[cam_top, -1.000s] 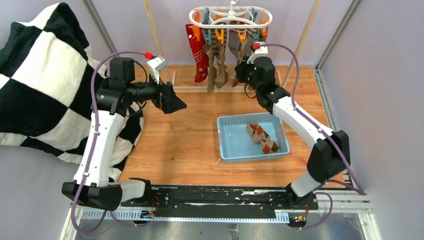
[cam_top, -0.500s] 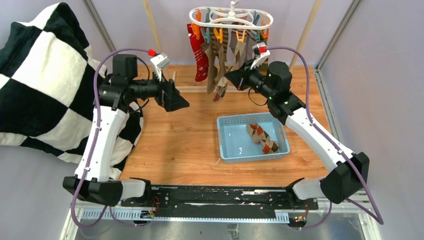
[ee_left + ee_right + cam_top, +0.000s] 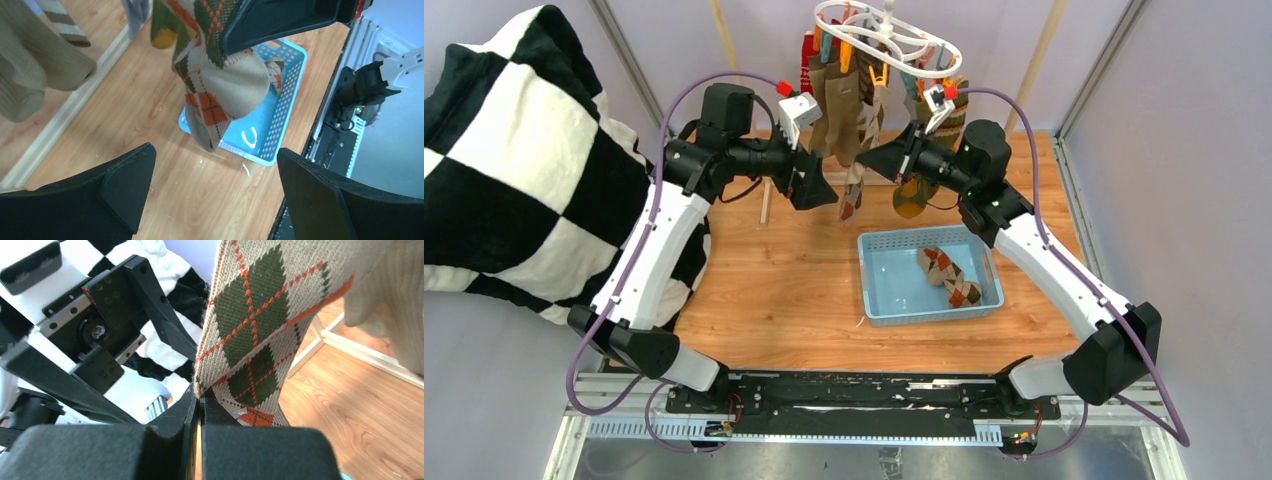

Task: Remove the socks clipped to the hanger
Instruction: Remove the sock from the hanger.

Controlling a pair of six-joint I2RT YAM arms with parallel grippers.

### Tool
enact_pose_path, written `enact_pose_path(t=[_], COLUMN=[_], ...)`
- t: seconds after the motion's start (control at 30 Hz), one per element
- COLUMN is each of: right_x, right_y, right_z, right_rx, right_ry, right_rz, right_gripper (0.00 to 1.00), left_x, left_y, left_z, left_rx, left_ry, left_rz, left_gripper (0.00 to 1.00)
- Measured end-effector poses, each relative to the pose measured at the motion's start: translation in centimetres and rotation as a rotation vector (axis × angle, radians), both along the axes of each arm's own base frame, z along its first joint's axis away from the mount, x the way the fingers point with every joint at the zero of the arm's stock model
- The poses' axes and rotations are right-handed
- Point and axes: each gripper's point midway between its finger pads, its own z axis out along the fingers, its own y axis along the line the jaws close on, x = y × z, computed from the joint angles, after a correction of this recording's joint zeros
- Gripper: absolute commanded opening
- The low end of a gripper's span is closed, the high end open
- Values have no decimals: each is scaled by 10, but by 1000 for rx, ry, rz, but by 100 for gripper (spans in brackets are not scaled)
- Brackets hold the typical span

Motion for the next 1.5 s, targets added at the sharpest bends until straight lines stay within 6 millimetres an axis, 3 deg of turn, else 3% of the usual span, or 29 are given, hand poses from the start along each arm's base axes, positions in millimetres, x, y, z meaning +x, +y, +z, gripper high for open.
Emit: enact_pose_path(t=[0.27,0.47,0.63,0.87,0.97,1.1,1.2,1.33,1.4,1.5], right_x=[3,1,-2,-7,-9,-12,-12,-9,-4,5], right_y=[14,21,25,26,27,27,27,13,1,-21], right_z=[20,12,9,11,11,11,11,8,11,34], right_rx=[23,-5,-12,-7,-1,4,4,-38,-65,-90], right_ry=[69,126,154,174,189,201,206,209,194,118], right_rz=[41,58,71,93,104,116,114,18,-66,-203], right_gripper=[0,0,6,11,14,29,49,67,72,74], left_x=[8,21,40,51,53,54,52,48,44,38], left_y=[-18,-22,-17,-16,-16,-17,-17,-18,-18,-20], left_z=[3,1,0,-8,-11,-5,-1,0,-2,-8], left_rx=[58,101,131,136,138,116,97,74,67,63], left_ry=[-125,-184,-228,-241,-240,-249,-253,-242,-229,-206], left_rz=[-3,33,104,151,157,166,174,174,170,164], left_gripper=[100,100,80,49,25,0,0,0,0,0])
